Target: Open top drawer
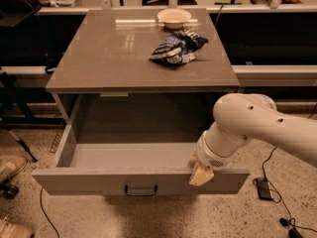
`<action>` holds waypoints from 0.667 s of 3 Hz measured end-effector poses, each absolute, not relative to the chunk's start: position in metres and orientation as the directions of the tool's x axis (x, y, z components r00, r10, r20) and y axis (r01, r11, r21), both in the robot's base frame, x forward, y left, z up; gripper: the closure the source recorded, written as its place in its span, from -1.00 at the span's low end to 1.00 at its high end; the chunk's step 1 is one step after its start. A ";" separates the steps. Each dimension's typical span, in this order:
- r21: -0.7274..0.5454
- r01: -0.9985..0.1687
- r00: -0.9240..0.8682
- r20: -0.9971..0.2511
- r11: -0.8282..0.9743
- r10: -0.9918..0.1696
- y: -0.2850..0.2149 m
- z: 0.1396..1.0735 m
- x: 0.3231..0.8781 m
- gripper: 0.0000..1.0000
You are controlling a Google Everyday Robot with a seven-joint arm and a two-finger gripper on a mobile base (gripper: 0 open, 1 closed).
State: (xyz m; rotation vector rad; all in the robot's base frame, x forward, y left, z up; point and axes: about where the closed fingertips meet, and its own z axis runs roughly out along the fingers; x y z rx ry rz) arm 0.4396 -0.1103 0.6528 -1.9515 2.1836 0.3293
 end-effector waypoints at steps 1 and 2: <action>0.035 -0.994 -0.111 -0.289 0.105 -0.951 -0.110 0.653 0.439 -0.31; 0.034 -0.994 -0.110 -0.288 0.104 -0.951 -0.110 0.654 0.438 -0.77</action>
Offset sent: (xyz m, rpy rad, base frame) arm -0.0004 0.0001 0.0004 -0.0010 -0.0006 0.0009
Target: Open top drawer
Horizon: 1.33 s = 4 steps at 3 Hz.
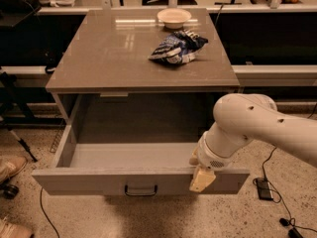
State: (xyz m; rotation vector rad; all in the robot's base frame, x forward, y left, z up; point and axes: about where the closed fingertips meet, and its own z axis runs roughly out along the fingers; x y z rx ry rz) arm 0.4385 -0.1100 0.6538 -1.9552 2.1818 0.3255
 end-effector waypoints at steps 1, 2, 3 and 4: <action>0.029 -0.995 -0.095 -0.288 0.091 -0.953 -0.108 0.655 0.435 -1.00; 0.031 -0.997 -0.072 -0.286 0.066 -0.956 -0.105 0.653 0.428 -1.00; 0.029 -0.998 -0.054 -0.287 0.048 -0.957 -0.103 0.652 0.420 -0.72; 0.015 -0.999 -0.039 -0.286 0.037 -0.957 -0.102 0.656 0.411 -0.25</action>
Offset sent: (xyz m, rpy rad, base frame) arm -0.0183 0.0102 -0.0047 -0.0014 0.0025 0.0711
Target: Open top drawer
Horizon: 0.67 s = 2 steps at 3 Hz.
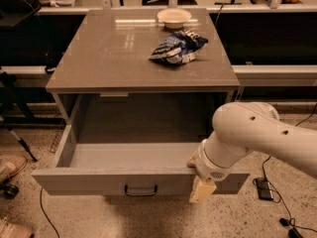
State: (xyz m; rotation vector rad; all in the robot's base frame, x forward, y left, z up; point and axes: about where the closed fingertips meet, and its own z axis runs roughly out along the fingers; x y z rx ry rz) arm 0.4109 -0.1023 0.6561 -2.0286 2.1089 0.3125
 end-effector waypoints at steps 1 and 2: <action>0.004 -1.000 -0.026 -0.296 0.026 -0.955 -0.102 0.660 0.403 0.21; -0.016 -1.000 -0.008 -0.307 0.014 -0.952 -0.103 0.666 0.393 0.83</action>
Offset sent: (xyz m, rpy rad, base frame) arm -0.0218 -0.0012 0.0126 0.0310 -0.0406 0.0321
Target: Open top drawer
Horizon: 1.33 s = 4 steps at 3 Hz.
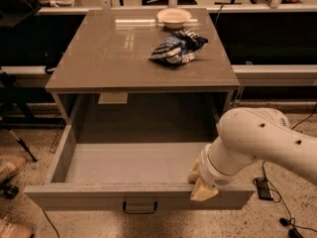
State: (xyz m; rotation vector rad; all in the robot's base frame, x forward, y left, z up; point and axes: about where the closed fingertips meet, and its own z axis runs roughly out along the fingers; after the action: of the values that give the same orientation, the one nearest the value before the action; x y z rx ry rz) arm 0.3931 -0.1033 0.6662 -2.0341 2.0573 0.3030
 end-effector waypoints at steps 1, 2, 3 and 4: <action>-0.022 -1.000 -0.008 -0.310 0.015 -0.951 -0.105 0.668 0.389 1.00; -0.023 -1.000 -0.006 -0.308 0.014 -0.951 -0.104 0.669 0.388 0.64; -0.024 -1.000 -0.004 -0.307 0.012 -0.952 -0.104 0.669 0.388 0.18; -0.025 -1.000 -0.002 -0.305 0.010 -0.952 -0.104 0.669 0.387 -0.29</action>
Offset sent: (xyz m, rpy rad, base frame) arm -0.0043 -0.0016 0.0019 0.0029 -0.0063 -0.0015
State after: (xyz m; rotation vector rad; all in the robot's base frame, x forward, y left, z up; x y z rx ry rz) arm 0.3873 -0.1038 0.6693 -2.0364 2.0497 0.2927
